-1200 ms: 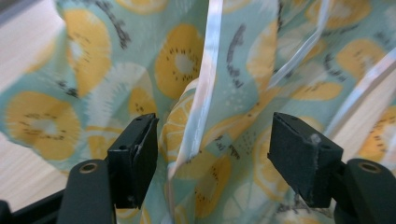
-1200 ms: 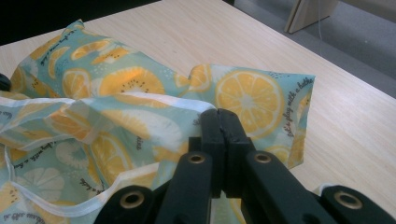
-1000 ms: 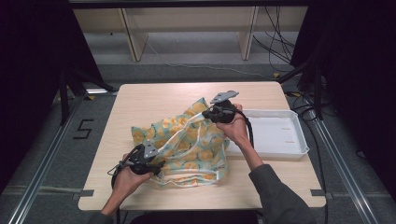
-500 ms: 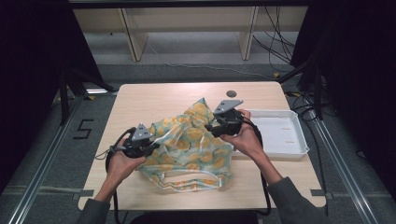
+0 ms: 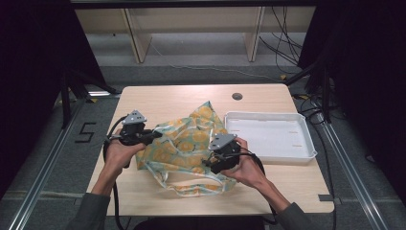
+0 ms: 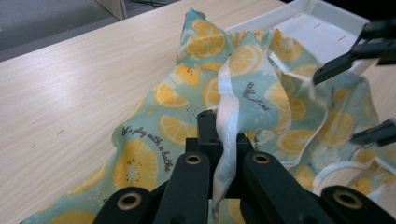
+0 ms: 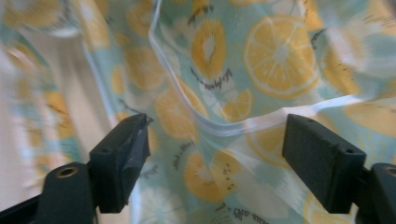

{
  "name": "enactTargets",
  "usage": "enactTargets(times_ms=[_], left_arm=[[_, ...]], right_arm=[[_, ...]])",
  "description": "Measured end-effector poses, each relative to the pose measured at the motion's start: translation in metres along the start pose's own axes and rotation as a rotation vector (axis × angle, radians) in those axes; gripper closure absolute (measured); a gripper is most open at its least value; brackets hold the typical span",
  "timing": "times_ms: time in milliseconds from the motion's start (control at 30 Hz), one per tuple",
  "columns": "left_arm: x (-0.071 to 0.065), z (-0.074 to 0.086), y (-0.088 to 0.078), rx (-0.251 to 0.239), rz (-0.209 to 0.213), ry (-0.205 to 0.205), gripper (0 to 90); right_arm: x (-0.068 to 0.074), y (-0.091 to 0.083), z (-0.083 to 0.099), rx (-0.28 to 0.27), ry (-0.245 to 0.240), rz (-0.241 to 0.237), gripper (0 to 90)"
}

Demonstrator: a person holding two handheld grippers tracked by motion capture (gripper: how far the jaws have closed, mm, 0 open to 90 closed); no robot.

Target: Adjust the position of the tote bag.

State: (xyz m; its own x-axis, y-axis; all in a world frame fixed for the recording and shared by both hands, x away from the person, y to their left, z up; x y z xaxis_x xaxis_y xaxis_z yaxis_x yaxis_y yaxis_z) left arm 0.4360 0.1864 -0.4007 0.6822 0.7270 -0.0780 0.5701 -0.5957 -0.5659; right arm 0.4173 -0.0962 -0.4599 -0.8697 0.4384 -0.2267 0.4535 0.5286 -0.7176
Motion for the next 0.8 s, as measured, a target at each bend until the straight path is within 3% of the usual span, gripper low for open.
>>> enactTargets(times_ms=[33,67,133,167,233,267,300,333,367,433,467,567,600,667,700,733,767,800], left_arm=[[0.000,0.000,0.000,0.000,0.000,0.000,89.6],[0.002,0.000,-0.001,0.001,-0.011,0.017,89.6],[0.003,0.000,-0.001,-0.001,-0.008,0.004,89.6],[0.002,0.001,0.000,-0.013,0.006,-0.026,89.6],[0.003,0.001,-0.001,-0.011,0.007,-0.017,89.6],[0.004,0.003,-0.003,-0.015,0.007,-0.017,89.6],[0.004,0.004,-0.003,-0.013,0.005,-0.020,89.6],[0.004,0.004,-0.003,-0.013,0.005,-0.020,89.5],[0.006,0.007,-0.004,-0.006,-0.002,-0.021,89.5],[0.008,0.010,-0.004,0.007,-0.005,-0.014,89.0],[0.013,0.016,-0.003,0.040,-0.019,-0.005,87.8],[0.018,0.022,0.000,0.039,-0.020,-0.040,80.4],[0.024,0.029,0.003,0.066,0.000,-0.065,74.4],[0.029,0.038,0.005,0.134,0.029,-0.049,61.0],[0.029,0.038,0.005,0.134,0.029,-0.049,55.2],[0.033,0.046,0.003,0.165,0.018,-0.055,49.7],[0.033,0.049,0.001,0.175,0.010,-0.081,45.5],[0.033,0.049,0.001,0.175,0.010,-0.081,40.0]], right_arm=[[0.000,0.000,0.000,0.000,0.000,0.000,23.3],[0.001,0.009,0.001,0.040,-0.020,0.021,24.9],[0.002,0.012,0.001,0.052,-0.028,0.034,26.5],[0.000,0.020,0.002,0.089,-0.086,0.057,41.4],[0.000,0.023,0.003,0.117,-0.070,0.086,60.1],[-0.005,0.025,0.002,0.105,-0.120,0.071,72.5],[-0.005,0.024,0.002,0.104,-0.086,0.078,79.9],[-0.005,0.024,0.002,0.104,-0.086,0.078,79.9],[-0.011,0.019,-0.002,0.070,-0.092,0.032,90.0],[-0.015,0.011,-0.008,0.049,-0.082,0.002,90.0],[-0.018,0.004,-0.013,0.022,-0.072,-0.012,90.0],[-0.025,-0.011,-0.025,-0.034,-0.062,-0.065,90.0],[-0.028,-0.016,-0.030,-0.059,-0.054,-0.073,90.0],[-0.032,-0.024,-0.040,-0.110,-0.038,-0.118,90.0],[-0.032,-0.024,-0.040,-0.110,-0.038,-0.118,90.0],[-0.038,-0.031,-0.049,-0.148,-0.004,-0.163,90.0],[-0.041,-0.033,-0.053,-0.164,0.009,-0.176,90.0],[-0.044,-0.035,-0.057,-0.181,0.019,-0.184,90.0]])
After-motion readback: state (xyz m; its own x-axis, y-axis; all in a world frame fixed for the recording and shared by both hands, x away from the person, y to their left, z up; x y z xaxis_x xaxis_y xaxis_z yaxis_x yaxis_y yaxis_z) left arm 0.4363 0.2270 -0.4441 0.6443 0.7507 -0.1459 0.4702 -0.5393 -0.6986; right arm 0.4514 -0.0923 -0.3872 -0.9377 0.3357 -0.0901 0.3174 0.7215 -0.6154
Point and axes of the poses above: each handheld gripper's, and its own axes: y roughly forward along the jaws, z roughly out of its underside, x roughly to its left, the point moved 2 cm from there along y, roughly forward along the jaws, and after that the axes turned 3 degrees about x, right-handed, at the moved point
